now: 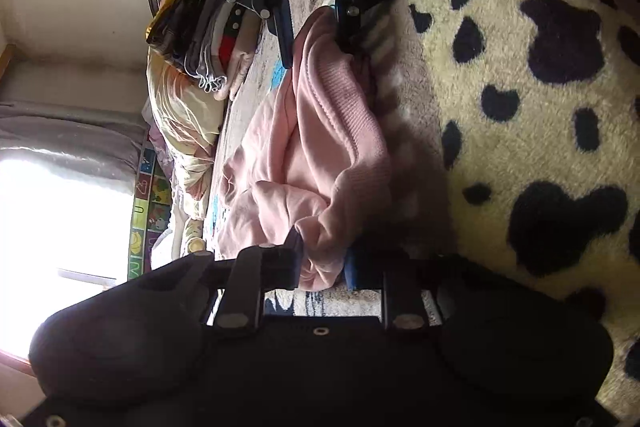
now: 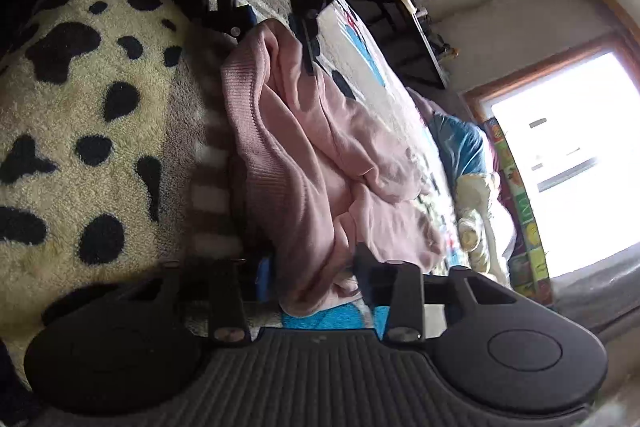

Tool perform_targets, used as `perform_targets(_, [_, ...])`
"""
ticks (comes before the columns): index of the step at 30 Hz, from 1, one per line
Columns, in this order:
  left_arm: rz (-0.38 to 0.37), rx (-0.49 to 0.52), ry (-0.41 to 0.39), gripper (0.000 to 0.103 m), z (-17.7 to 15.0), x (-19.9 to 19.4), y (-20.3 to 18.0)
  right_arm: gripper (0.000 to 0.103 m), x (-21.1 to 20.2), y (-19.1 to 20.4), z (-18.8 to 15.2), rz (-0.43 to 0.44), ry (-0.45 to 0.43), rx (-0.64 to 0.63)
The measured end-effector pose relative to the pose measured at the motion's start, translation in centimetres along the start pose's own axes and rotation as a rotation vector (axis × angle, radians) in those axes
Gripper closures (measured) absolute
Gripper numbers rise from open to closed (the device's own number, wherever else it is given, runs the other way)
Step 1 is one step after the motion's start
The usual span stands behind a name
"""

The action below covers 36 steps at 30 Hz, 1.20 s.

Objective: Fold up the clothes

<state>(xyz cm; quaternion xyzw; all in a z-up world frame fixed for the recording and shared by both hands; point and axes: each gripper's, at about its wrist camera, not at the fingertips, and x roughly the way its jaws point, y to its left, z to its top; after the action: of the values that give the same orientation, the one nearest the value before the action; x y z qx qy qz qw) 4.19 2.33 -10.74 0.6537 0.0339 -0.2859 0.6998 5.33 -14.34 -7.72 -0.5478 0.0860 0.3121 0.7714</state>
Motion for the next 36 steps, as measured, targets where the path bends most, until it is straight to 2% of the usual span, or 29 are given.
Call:
perform_targets(1, [-0.011,-0.032,0.006,0.086,0.2,-0.3,0.2,0.073,-0.1,-0.2,0.1,0.024,0.009,0.034])
perform_targets(3, [-0.031,-0.081,0.017,0.089,0.5,-0.9,0.6,0.075,-0.8,-0.4,0.0,0.062,0.007,0.065])
perform_targets(5, [-0.052,-0.114,0.029,0.091,0.8,-1.4,0.7,0.089,-1.7,-0.1,-0.1,0.101,0.007,0.059])
perform_targets(8, [-0.091,-0.168,0.024,0.092,1.4,-2.6,0.9,0.089,-2.7,-0.2,0.0,0.145,0.012,0.074])
perform_targets(13, [-0.127,-0.177,-0.007,0.092,2.7,-5.3,-0.2,0.089,-6.4,0.0,0.0,0.194,-0.006,0.100])
perform_targets(19, [-0.174,-0.174,-0.032,0.092,3.4,-8.6,-2.5,0.089,-11.3,2.5,0.5,0.251,-0.035,0.088])
perform_targets(23, [-0.225,-0.216,-0.036,0.092,4.0,-9.9,-1.6,0.089,-12.9,2.3,0.8,0.280,-0.041,0.133])
perform_targets(27, [-0.311,-0.405,-0.064,0.092,3.6,-10.3,3.0,0.089,-14.0,-1.7,1.5,0.319,-0.049,0.206])
perform_targets(30, [-0.403,-0.604,-0.096,0.092,2.0,-9.7,7.9,0.089,-13.9,-6.3,2.0,0.325,-0.062,0.258])
perform_targets(36, [-0.513,-0.911,-0.185,0.092,-2.3,-5.9,15.8,0.089,-9.8,-15.7,1.7,0.360,-0.077,0.382])
